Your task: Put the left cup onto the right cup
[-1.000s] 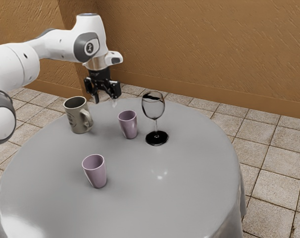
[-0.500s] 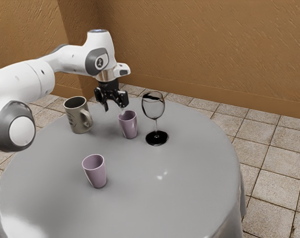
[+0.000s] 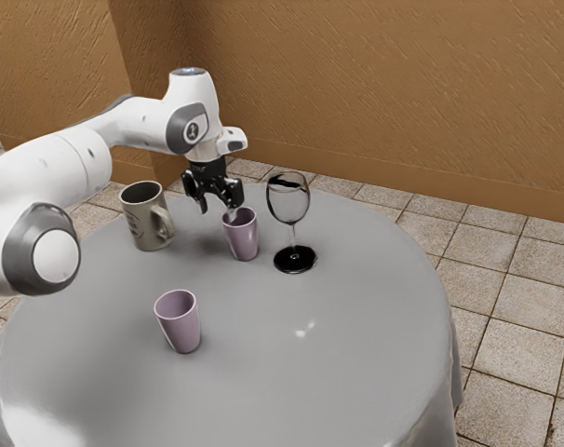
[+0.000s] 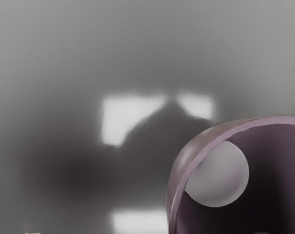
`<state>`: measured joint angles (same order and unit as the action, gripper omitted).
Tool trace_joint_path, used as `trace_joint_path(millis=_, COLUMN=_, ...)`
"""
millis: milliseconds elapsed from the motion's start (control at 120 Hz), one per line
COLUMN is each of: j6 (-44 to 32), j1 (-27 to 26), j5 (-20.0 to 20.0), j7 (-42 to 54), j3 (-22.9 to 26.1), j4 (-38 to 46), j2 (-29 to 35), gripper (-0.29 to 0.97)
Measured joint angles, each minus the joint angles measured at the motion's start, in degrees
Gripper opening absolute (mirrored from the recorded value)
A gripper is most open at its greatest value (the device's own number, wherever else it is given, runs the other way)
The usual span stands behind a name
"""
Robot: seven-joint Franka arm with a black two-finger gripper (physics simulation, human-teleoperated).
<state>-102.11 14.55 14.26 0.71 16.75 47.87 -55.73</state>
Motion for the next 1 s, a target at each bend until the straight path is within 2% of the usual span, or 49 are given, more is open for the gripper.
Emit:
trace_joint_path(millis=317, j6=-1.15, j1=0.45, j5=3.29, j7=0.36, j3=2.34, j4=-2.47, j2=-3.35, gripper=0.51)
trace_joint_path(millis=1000, j6=-1.69, j1=0.74, j5=3.66, j7=-0.44, j3=2.76, j4=-2.6, j2=-3.59, gripper=-0.03)
